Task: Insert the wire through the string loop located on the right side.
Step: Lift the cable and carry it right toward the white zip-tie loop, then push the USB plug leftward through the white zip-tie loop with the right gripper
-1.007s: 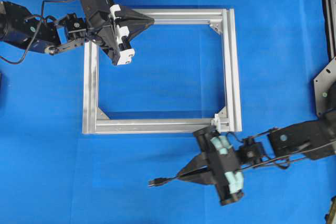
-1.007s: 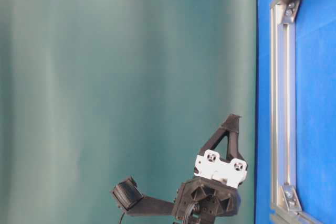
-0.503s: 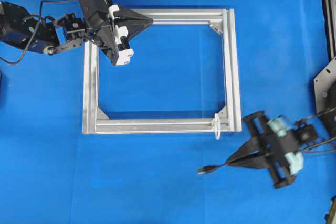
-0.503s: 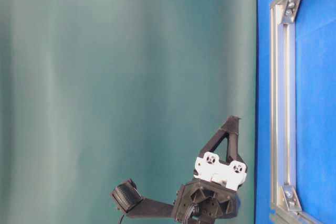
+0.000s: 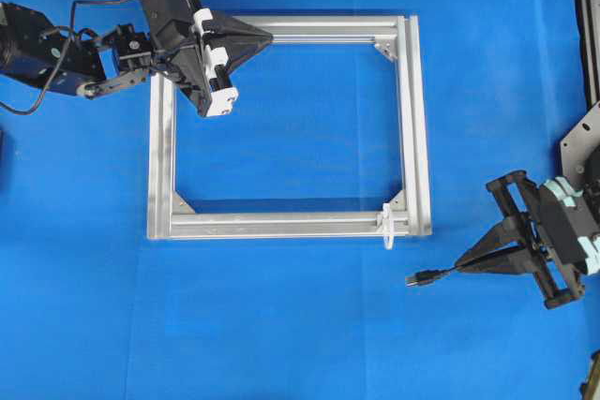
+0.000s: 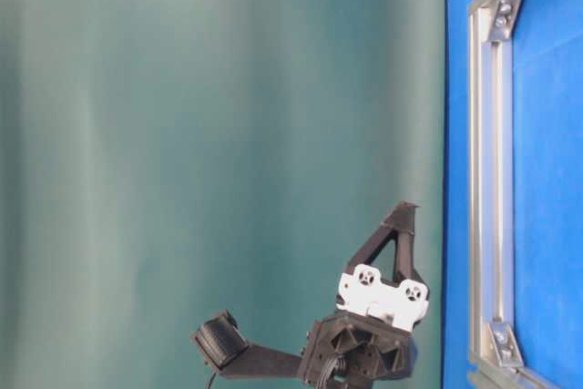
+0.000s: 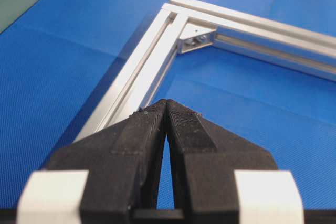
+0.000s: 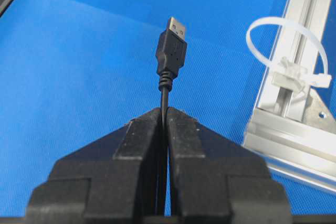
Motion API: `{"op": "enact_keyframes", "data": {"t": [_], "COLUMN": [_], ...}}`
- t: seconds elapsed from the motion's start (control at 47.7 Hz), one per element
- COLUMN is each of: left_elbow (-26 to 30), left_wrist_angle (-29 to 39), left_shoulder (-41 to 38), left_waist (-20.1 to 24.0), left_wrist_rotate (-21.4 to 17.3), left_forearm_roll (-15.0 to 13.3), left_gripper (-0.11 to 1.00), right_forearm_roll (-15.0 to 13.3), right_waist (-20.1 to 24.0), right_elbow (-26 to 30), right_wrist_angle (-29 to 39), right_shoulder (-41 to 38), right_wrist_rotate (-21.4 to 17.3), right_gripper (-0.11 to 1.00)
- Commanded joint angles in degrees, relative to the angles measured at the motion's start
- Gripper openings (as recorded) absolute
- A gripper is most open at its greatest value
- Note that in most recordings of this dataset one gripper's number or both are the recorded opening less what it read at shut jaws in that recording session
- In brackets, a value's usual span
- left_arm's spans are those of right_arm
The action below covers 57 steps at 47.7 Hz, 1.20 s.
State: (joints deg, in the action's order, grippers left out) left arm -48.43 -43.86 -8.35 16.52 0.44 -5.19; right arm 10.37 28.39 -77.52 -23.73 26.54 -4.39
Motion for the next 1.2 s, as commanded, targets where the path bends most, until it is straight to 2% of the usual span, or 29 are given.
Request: {"op": "enact_keyframes", "data": {"t": [0.0,0.252,0.776,1.175], "left_elbow": [0.35,0.35,0.35,0.35], "left_wrist_angle": [-0.26,-0.26,-0.26,-0.26], "left_shoulder": [1.76,1.76,1.76,1.76], "left_waist": [0.09,0.09,0.0,0.0], "left_wrist_rotate": [-0.09,-0.09,-0.09,-0.09], "left_forearm_roll": [0.18,0.18,0.18,0.18], "left_gripper": [0.0,0.0,0.0,0.0], "right_forearm_roll": [0.09,0.09,0.09,0.0], "right_waist": [0.18,-0.62,-10.99,-11.34], "right_elbow": [0.26,0.09,-1.85,-1.85], "right_wrist_angle": [0.0,-1.14,-3.08,-2.99], "right_shoulder": [0.35,-0.09,-0.09,-0.09], "right_wrist_rotate": [0.09,0.53,0.62,0.62], "right_gripper": [-0.03,-0.03,-0.03,-0.03]}}
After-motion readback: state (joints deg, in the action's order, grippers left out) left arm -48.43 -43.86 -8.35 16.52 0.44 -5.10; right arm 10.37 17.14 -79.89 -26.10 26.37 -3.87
